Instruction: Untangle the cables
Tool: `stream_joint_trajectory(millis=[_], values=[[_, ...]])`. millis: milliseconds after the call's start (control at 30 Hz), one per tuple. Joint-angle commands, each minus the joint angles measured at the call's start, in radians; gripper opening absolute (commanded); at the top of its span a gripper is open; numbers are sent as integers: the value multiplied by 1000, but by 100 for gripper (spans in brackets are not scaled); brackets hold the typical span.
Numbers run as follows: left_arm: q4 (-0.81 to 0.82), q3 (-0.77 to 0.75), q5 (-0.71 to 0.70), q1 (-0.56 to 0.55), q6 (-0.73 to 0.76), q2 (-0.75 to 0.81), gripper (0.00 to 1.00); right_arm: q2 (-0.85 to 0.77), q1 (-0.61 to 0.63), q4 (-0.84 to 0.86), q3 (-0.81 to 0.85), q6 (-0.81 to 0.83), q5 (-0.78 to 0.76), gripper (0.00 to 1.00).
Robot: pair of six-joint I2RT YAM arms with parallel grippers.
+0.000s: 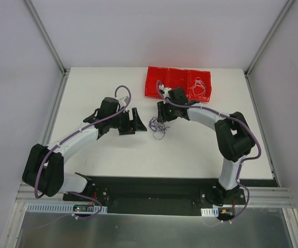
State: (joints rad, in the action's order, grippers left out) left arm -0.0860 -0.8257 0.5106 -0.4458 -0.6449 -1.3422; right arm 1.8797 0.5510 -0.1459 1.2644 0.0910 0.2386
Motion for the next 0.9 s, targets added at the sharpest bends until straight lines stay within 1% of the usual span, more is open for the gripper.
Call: stream_joint_trajectory(millis=[0, 33, 67, 133, 233, 267, 400, 433, 500, 567, 633, 700, 733, 867], values=[[29, -1, -18, -7, -13, 17, 78, -22, 7, -3, 27, 9, -18, 47], [32, -3, -18, -7, -15, 15, 78, -31, 7, -7, 26, 7, -12, 52], [32, 0, -18, -7, -15, 15, 78, -39, 7, -11, 20, 4, -2, 54], [34, 2, -26, -8, -15, 26, 78, -57, 10, -11, 10, -4, 8, 56], [35, 5, -38, -8, -7, 32, 77, -99, 10, -29, -14, -25, -24, 57], [34, -3, -35, -8, -4, 22, 76, -122, 10, -32, -26, -36, -36, 58], [32, -62, -1, -8, 4, -53, 70, -211, 9, -23, -109, -74, -77, 66], [31, -82, -3, -10, 7, -75, 70, -227, 4, -23, -124, -80, -84, 66], [19, -134, -1, -11, 17, -135, 70, -255, -8, -23, -157, -88, -99, 69], [0, -199, 2, -21, 36, -210, 73, -266, -39, -6, -189, -114, -90, 74], [-6, -262, -17, -33, 45, -277, 76, -251, -86, 2, -191, -119, -36, 74], [-17, -315, -40, -45, 53, -343, 77, -222, -120, 6, -178, -97, 5, 71], [-27, -354, -43, -47, 50, -388, 76, -209, -125, 3, -172, -61, -4, 69], [-49, -440, -63, -51, 47, -492, 75, -157, -126, -6, -143, 10, -44, 68]])
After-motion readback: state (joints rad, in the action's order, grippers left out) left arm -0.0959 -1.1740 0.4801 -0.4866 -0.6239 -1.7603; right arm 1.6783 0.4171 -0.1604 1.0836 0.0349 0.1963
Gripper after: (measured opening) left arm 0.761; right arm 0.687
